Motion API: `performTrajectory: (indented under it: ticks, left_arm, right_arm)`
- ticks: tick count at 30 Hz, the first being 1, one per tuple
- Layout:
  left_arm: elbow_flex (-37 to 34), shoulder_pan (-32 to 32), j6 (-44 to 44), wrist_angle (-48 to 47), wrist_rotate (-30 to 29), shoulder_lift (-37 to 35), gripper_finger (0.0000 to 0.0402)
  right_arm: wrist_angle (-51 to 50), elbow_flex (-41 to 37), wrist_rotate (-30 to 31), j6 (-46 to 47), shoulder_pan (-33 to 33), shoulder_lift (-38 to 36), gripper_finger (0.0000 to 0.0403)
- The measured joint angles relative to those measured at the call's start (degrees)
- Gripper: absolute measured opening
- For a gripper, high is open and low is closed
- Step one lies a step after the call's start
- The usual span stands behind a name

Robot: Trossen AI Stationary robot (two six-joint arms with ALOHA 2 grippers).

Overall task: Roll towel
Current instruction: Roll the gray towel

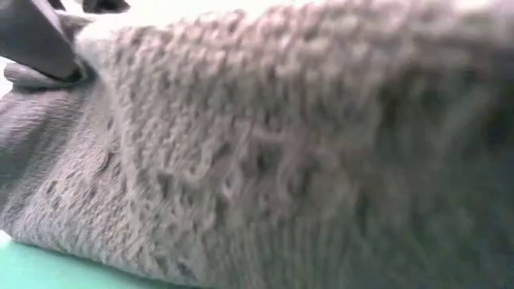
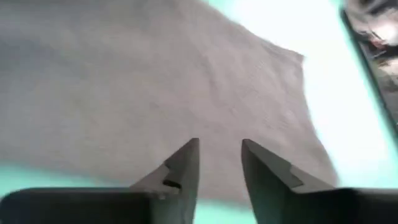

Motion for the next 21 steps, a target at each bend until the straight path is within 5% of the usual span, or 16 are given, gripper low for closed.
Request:
performTrajectory:
  ticks: [3, 8, 21]
  left_arm:
    - [0.00, 0.49, 0.02, -0.22, -0.30, 0.00, 0.0000]
    - [0.00, 0.70, 1.90, -0.22, -0.31, 0.00, 0.0000]
    - [0.00, 1.27, 5.06, -1.04, -0.38, 0.00, 0.0000]
  right_arm:
    - [-2.71, -3.82, 0.29, 6.17, -2.43, -0.89, 0.0087]
    - [7.52, -10.76, 0.86, 3.61, -5.76, -0.92, 0.0013]
    - [13.18, -17.09, -2.68, 4.05, -16.29, -0.87, 0.0012]
